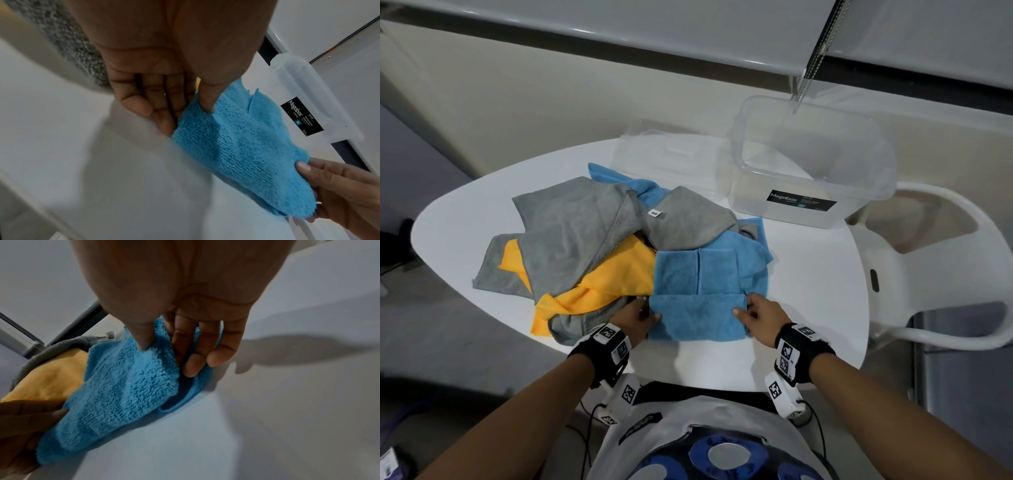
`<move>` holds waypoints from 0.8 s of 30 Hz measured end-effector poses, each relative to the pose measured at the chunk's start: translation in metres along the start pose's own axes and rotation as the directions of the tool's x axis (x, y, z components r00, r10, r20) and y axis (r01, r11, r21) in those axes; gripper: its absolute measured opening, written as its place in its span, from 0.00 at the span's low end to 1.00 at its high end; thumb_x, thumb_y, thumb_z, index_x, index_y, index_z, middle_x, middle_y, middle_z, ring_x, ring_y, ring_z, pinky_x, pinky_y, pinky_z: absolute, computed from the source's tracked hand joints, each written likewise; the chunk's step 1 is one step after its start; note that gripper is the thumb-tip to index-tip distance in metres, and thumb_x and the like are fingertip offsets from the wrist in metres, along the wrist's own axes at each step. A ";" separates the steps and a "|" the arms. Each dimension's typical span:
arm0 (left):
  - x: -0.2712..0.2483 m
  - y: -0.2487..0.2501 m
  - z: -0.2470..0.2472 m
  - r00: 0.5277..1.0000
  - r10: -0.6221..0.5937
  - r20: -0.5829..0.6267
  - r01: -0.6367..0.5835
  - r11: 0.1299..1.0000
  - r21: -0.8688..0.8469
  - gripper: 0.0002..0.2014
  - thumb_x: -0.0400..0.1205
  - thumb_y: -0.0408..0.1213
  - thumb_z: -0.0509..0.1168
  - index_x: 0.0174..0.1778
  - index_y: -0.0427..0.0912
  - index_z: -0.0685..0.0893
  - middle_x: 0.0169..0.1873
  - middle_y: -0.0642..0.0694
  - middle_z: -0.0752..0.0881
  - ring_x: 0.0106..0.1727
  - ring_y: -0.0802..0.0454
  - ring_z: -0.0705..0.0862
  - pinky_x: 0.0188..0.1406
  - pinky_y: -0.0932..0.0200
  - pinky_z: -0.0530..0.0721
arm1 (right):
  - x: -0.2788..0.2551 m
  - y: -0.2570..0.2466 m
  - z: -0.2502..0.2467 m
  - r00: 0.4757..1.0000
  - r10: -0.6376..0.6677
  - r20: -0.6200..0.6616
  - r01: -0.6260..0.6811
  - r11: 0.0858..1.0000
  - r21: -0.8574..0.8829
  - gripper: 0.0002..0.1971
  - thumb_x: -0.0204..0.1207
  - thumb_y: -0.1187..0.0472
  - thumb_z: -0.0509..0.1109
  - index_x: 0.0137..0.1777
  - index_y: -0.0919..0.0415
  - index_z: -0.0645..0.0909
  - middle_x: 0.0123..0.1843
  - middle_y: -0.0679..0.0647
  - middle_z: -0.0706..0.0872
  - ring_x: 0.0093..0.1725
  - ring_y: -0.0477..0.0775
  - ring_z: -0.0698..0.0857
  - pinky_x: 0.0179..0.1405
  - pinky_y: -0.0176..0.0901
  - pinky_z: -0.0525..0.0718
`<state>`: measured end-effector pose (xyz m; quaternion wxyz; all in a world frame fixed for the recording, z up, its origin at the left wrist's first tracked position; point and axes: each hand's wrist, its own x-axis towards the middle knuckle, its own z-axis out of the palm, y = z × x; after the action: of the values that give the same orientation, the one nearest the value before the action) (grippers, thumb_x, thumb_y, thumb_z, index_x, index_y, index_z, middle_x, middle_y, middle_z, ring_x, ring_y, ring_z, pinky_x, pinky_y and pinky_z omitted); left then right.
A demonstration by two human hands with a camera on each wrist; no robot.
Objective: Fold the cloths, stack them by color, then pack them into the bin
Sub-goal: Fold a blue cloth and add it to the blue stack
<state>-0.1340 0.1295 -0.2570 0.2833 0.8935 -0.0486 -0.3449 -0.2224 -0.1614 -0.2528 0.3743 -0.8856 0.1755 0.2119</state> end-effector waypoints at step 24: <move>0.003 -0.007 -0.001 0.943 0.326 -0.067 -0.332 0.933 -0.138 0.14 0.78 0.31 0.66 0.44 0.60 0.83 0.43 0.46 0.82 0.41 0.50 0.83 0.39 0.46 0.87 | -0.016 -0.007 -0.014 0.989 -0.145 0.042 0.134 0.973 0.187 0.18 0.78 0.60 0.72 0.55 0.51 0.63 0.44 0.61 0.83 0.21 0.43 0.78 0.20 0.38 0.79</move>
<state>-0.1323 0.1349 -0.2621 0.4032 0.8566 -0.1659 -0.2761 -0.2290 -0.1651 -0.2317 0.4730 -0.8512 0.1213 0.1923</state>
